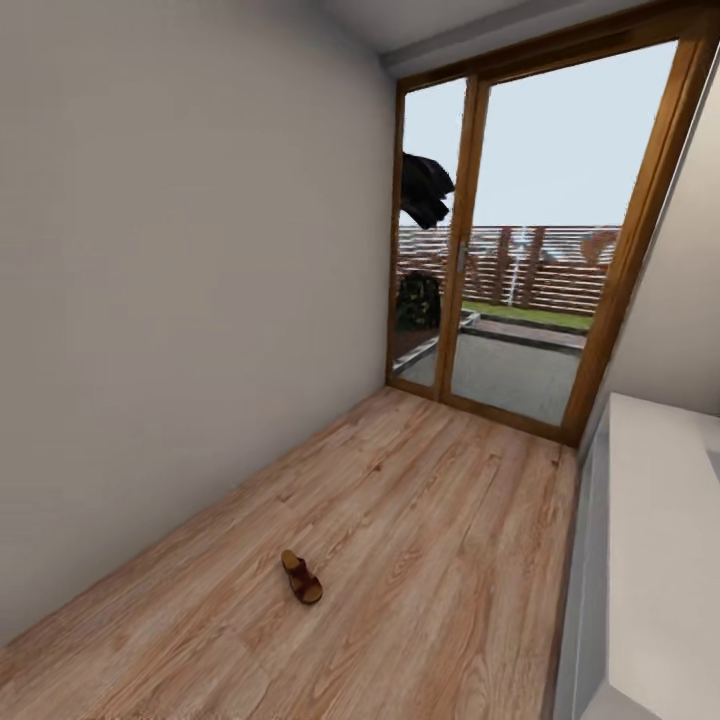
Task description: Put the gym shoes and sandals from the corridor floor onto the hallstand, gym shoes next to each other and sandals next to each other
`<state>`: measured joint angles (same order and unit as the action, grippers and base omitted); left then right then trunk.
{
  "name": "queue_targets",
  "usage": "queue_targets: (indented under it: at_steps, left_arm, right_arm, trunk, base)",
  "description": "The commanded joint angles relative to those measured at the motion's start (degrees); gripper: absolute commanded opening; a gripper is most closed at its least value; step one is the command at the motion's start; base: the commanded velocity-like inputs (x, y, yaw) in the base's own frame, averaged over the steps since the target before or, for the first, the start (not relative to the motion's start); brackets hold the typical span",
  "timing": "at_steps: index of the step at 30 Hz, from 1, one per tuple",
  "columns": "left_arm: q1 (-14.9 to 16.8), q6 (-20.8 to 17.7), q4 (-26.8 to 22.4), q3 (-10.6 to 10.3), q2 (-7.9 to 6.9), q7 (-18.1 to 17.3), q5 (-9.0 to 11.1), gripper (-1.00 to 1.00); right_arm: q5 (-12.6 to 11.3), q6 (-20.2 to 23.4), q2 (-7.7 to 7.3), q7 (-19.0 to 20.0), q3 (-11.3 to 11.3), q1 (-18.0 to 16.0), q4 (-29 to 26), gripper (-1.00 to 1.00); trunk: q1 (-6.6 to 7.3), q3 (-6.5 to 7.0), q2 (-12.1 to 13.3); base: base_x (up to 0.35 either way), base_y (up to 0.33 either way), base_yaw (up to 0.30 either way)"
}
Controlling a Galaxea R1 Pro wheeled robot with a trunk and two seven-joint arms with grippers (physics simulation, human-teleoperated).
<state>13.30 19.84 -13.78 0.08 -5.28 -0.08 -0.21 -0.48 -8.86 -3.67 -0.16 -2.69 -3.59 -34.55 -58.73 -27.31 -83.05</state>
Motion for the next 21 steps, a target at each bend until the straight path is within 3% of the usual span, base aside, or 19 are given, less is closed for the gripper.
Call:
queue_targets:
  at_steps: [1, 21]
  left_arm:
    - [0.1, 0.2, 0.1, 0.0, 0.0, 0.0, 0.0, 1.0]
    - [0.1, 0.2, 0.1, 0.0, 0.0, 0.0, 0.0, 1.0]
  right_arm:
    - [0.0, -0.2, 0.0, 0.0, 0.0, 0.0, 0.0, 1.0]
    - [0.0, -0.2, -0.02, 0.0, 0.0, 0.0, 0.0, 1.0]
  trunk:
    - [0.0, -0.06, 0.0]
    - [0.0, -0.06, 0.0]
  base:
    - [0.003, -0.003, 0.277]
    - [0.0, 0.0, 0.277]
